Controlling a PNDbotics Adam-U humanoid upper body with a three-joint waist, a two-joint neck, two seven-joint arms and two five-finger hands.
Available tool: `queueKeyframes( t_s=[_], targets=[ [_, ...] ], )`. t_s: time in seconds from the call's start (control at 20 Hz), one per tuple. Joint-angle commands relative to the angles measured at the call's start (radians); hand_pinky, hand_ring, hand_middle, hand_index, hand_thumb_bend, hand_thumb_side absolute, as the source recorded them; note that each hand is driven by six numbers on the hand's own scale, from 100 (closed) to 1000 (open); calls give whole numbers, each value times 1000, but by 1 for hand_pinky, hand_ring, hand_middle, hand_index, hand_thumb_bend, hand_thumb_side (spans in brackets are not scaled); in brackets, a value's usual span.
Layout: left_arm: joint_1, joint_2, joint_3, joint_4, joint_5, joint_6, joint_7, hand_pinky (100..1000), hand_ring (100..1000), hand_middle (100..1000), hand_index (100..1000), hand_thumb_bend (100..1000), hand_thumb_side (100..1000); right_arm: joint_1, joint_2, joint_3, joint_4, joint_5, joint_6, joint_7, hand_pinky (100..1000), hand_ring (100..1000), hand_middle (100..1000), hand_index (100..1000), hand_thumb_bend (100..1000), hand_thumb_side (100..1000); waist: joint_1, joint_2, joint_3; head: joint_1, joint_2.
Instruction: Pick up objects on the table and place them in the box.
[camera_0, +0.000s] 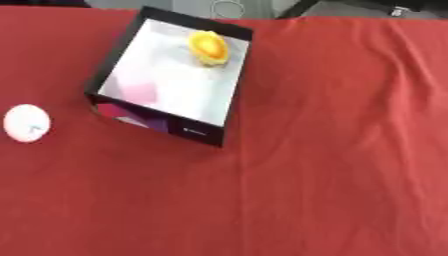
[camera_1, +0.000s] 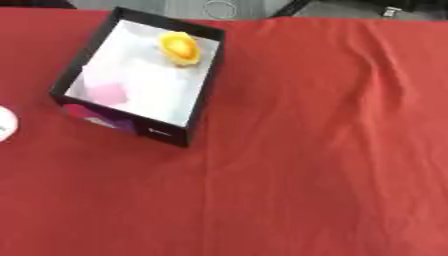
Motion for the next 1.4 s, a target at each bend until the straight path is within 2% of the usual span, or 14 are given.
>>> queueKeyframes(
  t_s=[0.05, 0.3, 0.65, 1.1, 1.4],
  targets=[
    [-5, 33, -3, 36, -18, 4, -14, 868, 839, 832, 882, 654, 303, -11, -21, -19, 2, 5, 7, -6, 1000, 844, 741, 850, 259, 331, 13, -32, -2, 3, -5],
    [-26, 6, -33, 109, -67, 4, -26, 857, 830, 809, 865, 678, 294, -12, -14, -24, 14, 1, 12, -15, 999, 838, 734, 846, 267, 338, 11, -30, -7, 10, -4],
    [-85, -68, -88, 231, -160, -3, -15, 839, 813, 787, 849, 666, 221, -12, -6, -24, 22, -5, 17, -19, 998, 834, 729, 843, 266, 349, 8, -26, -14, 22, -3],
    [-151, -162, -138, 351, -167, -27, 16, 817, 782, 763, 852, 568, 207, -12, 5, -21, 34, -4, 21, -13, 996, 832, 725, 832, 269, 357, 5, -25, -17, 22, -2],
    [-184, -213, -163, 392, -150, -43, 35, 816, 777, 761, 837, 536, 218, -13, 11, -16, 43, -2, 27, -4, 996, 830, 723, 831, 272, 364, 7, -24, -19, 22, -1]
  ],
)
